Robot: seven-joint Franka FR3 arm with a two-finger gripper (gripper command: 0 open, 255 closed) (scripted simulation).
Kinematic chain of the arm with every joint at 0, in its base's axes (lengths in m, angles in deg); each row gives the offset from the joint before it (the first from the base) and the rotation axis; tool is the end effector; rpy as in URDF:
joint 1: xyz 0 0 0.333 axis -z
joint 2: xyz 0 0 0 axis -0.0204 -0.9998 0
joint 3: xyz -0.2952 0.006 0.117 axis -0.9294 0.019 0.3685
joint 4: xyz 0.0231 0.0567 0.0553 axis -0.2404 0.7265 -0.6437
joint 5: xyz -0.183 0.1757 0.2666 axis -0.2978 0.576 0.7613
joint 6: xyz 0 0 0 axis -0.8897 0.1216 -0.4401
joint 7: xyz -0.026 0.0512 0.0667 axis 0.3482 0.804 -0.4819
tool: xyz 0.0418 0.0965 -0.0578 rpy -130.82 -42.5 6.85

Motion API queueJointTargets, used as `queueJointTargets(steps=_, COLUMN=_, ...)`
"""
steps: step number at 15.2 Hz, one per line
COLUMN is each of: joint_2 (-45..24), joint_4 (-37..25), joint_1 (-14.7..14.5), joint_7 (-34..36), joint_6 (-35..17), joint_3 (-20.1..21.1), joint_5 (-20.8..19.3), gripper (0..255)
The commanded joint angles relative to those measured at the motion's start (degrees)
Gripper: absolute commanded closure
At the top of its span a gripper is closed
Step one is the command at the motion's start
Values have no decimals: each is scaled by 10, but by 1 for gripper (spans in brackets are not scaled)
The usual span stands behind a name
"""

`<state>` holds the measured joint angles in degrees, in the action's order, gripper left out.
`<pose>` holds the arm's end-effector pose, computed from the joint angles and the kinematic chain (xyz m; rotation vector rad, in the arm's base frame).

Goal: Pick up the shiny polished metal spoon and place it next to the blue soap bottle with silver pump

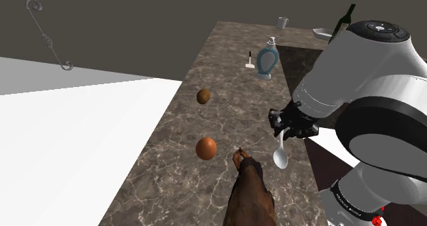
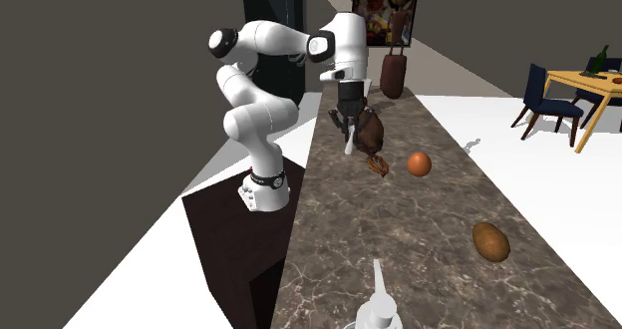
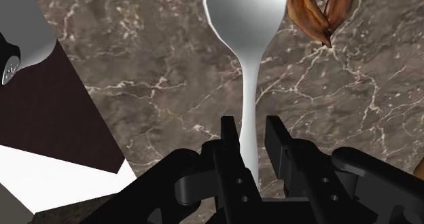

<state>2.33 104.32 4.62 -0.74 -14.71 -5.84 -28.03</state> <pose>0.1930 0.1648 0.4486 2.6782 -1.5767 0.3994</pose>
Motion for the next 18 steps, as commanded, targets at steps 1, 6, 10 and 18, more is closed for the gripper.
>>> queueJointTargets(steps=1, joint_2=-1, joint_4=-14, joint_1=6, joint_7=-3, joint_6=13, joint_3=-11, joint_5=-10, gripper=255)
queueJointTargets(steps=6, joint_2=-6, joint_4=-51, joint_1=18, joint_7=-7, joint_6=43, joint_3=-32, joint_5=-30, gripper=255)
queueJointTargets(steps=10, joint_2=-12, joint_4=-82, joint_1=27, joint_7=-10, joint_6=66, joint_3=-48, joint_5=-45, gripper=255)
queueJointTargets(steps=18, joint_2=-32, joint_4=-147, joint_1=44, joint_7=-15, joint_6=111, joint_3=-74, joint_5=-71, gripper=255)
